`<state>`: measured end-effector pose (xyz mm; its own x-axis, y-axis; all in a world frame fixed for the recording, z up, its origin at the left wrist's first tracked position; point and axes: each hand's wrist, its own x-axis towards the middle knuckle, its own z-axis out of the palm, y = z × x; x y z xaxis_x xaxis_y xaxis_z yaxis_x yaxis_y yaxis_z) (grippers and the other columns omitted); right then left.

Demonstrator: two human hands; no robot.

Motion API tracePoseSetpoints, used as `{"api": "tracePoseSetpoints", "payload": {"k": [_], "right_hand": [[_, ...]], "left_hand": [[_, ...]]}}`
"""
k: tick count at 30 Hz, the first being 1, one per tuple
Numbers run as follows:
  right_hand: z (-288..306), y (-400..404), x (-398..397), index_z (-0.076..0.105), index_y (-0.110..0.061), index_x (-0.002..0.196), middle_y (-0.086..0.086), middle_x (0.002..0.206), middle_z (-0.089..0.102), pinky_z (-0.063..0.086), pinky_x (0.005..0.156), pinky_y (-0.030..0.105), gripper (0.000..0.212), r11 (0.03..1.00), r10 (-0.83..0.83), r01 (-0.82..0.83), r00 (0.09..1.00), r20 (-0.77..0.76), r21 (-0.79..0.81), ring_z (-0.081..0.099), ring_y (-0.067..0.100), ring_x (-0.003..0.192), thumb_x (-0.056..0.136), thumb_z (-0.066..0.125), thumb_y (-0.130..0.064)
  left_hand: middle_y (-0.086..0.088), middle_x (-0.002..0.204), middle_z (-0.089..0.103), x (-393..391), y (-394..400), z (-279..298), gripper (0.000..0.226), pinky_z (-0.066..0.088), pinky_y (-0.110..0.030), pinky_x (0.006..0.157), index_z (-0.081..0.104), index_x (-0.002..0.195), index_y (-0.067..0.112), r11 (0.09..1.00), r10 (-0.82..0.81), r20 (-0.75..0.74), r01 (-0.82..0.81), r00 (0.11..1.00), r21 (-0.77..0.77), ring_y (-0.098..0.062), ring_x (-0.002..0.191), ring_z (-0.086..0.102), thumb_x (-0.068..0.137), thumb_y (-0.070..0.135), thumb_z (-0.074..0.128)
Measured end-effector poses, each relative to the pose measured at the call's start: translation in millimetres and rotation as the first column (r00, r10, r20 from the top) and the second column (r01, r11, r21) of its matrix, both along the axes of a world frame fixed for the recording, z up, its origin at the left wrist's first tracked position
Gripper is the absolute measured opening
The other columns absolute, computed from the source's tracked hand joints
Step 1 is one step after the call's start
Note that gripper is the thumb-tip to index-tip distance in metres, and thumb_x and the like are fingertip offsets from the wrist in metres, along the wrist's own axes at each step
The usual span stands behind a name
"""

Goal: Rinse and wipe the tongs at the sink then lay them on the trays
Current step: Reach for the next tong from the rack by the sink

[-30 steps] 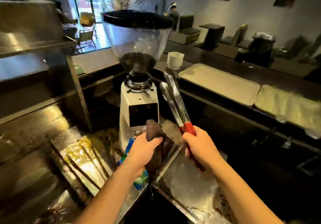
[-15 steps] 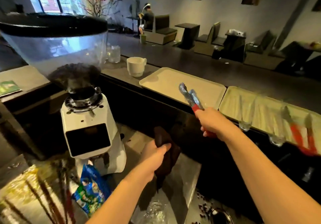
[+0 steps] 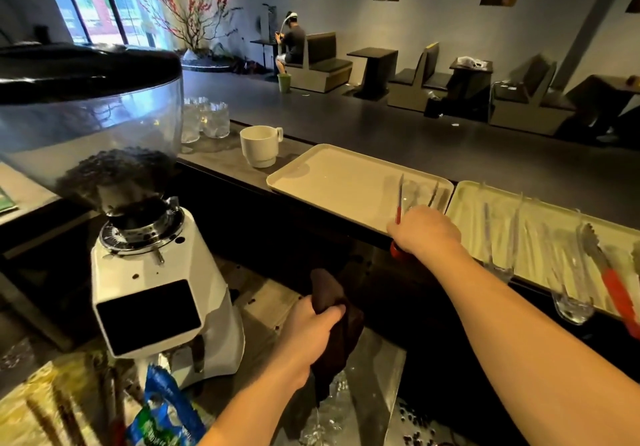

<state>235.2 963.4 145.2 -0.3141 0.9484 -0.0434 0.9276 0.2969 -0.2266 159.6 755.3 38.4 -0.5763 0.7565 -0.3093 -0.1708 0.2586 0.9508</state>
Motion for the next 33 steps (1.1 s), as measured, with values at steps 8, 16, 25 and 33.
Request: {"api": "tracePoseSetpoints", "payload": {"k": [8,16,25,33], "right_hand": [[6,-4,-1,0.053,-0.014,0.117,0.005,0.081,0.058,0.044,0.058,0.035,0.055,0.980,-0.016,0.015,1.000,0.004,0.197,0.058,0.027,0.073,0.084,0.048,-0.058],[16,-84,1,0.057,-0.017,0.087,0.002,0.080,0.061,0.044,0.060,0.035,0.025,0.958,0.284,-0.271,0.945,-0.162,0.099,0.057,0.023,0.072,0.082,0.056,-0.041],[-47,-217,-48,0.056,-0.007,0.074,0.009,0.065,0.058,0.043,0.054,0.031,0.014,0.682,0.422,-0.653,0.720,-0.552,-0.331,0.053,0.016,0.054,0.087,0.061,-0.010],[-134,-319,-134,0.060,-0.013,0.073,0.010,0.063,0.065,0.045,0.047,0.025,0.012,0.482,0.516,-0.737,0.676,-0.526,-0.474,0.057,0.014,0.046,0.084,0.061,-0.010]], "left_hand": [[-0.003,0.088,0.080,-9,-15,2,0.010,0.058,-0.048,0.088,0.077,0.093,0.027,0.998,0.062,0.045,-0.062,0.997,-0.002,-0.025,0.091,0.075,0.090,0.025,0.067],[-0.008,0.092,0.080,-22,-56,3,0.012,0.057,-0.045,0.088,0.075,0.100,0.018,0.990,0.135,0.101,-0.138,0.986,0.030,-0.028,0.092,0.075,0.092,0.019,0.066],[-0.027,0.102,0.075,-48,-177,-21,0.012,0.053,-0.056,0.094,0.069,0.102,0.005,0.949,0.314,0.237,-0.314,0.919,-0.039,-0.044,0.097,0.071,0.093,0.011,0.063],[-0.010,0.077,0.077,-86,-300,-77,0.010,0.051,-0.034,0.075,0.074,0.094,0.004,0.763,0.646,0.204,-0.628,0.736,-0.152,-0.024,0.070,0.071,0.091,0.006,0.065]]}}
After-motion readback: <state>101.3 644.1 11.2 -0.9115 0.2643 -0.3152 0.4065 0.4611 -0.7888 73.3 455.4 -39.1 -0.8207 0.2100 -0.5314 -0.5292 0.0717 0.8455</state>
